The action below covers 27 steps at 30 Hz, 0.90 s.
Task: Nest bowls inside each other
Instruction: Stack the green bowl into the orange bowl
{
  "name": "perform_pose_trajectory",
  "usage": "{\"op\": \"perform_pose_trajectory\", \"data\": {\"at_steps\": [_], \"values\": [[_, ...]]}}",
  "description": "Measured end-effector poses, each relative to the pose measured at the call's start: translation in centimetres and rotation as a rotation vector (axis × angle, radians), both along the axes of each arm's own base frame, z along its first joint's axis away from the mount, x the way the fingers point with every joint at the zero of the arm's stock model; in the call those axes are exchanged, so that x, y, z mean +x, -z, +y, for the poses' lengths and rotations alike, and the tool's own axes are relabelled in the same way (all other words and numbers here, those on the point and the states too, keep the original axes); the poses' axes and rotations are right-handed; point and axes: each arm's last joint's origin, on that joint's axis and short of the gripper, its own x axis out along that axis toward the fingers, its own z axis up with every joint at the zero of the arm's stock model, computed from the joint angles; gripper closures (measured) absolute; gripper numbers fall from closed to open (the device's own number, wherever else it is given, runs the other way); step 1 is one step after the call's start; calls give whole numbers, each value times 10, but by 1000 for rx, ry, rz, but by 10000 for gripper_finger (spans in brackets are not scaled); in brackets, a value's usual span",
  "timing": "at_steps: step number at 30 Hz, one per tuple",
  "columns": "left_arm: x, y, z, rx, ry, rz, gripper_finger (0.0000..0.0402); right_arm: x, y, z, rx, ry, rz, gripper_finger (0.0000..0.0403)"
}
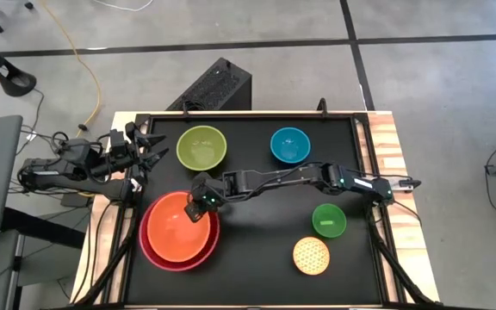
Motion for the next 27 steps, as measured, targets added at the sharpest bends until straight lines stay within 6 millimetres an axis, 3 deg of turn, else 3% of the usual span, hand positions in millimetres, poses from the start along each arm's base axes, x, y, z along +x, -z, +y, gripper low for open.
{"op": "perform_pose_trajectory", "data": {"at_steps": [8, 15, 21, 27], "values": [[0, 0, 0, -1, -1, -1, 199, -4, -14, -20, 72, -69, 3, 171], [0, 0, 0, -6, 0, -3, 199, -25, -49, -46, -9, -79, 6, 173], [0, 2, 0, -57, 9, -6, 199, -38, -58, -105, -120, 136, 57, 173], [2, 9, 0, -122, 18, 42, 199, -49, -34, -174, -135, 304, 180, 173]]}}
